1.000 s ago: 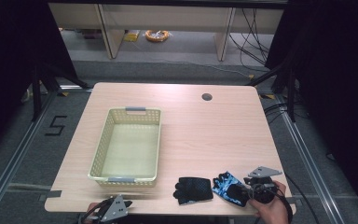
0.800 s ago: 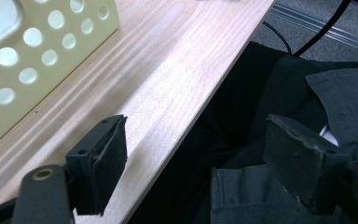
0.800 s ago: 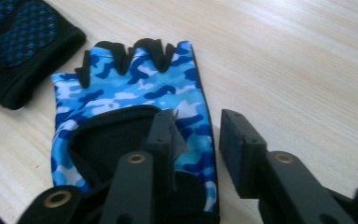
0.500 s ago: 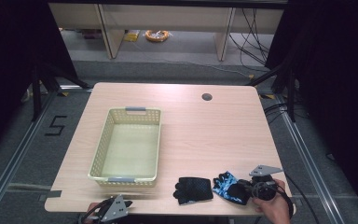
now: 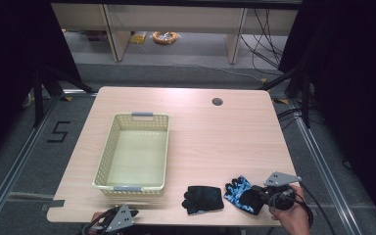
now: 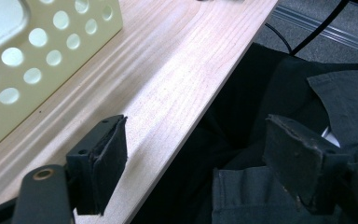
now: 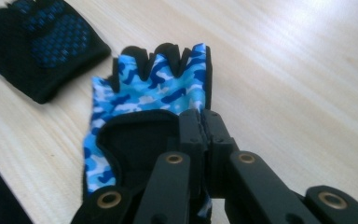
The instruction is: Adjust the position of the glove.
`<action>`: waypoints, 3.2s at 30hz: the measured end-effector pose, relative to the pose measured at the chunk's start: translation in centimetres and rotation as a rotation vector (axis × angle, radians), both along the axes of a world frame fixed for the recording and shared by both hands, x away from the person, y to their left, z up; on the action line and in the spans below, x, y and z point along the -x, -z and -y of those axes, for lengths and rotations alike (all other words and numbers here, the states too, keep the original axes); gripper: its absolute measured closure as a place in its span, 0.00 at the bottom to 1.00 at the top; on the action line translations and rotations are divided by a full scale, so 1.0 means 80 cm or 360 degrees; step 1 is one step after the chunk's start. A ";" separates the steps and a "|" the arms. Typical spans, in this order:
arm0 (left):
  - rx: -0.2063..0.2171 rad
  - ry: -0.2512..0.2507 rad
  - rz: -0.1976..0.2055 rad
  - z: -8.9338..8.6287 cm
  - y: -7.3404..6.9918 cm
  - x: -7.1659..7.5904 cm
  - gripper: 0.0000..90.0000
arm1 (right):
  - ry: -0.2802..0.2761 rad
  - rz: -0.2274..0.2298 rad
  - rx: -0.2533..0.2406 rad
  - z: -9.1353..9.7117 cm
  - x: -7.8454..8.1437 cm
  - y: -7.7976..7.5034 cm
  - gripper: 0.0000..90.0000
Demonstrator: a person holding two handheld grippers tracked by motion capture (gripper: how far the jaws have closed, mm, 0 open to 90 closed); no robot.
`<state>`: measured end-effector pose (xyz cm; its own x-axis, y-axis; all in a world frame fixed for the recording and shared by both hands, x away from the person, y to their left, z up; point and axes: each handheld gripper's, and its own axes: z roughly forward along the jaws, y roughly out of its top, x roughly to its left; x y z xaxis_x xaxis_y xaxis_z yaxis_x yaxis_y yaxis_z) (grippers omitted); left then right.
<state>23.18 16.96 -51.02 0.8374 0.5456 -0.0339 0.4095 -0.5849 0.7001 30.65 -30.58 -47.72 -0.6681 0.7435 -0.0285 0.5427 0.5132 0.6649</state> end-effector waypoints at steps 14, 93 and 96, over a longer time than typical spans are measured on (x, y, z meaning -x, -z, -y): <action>0.0036 0.0004 -0.0016 0.001 -0.001 0.001 0.24 | -0.0310 0.0201 -0.0019 -0.012 0.009 -0.064 0.99; 0.0046 -0.0006 0.0013 0.000 -0.003 0.000 0.24 | -0.0221 -0.0203 -0.0288 -0.109 -0.057 -0.024 0.42; 0.0060 -0.0018 0.0006 0.005 -0.003 -0.001 0.24 | -0.0141 -0.0243 -0.0299 -0.102 -0.049 -0.024 0.39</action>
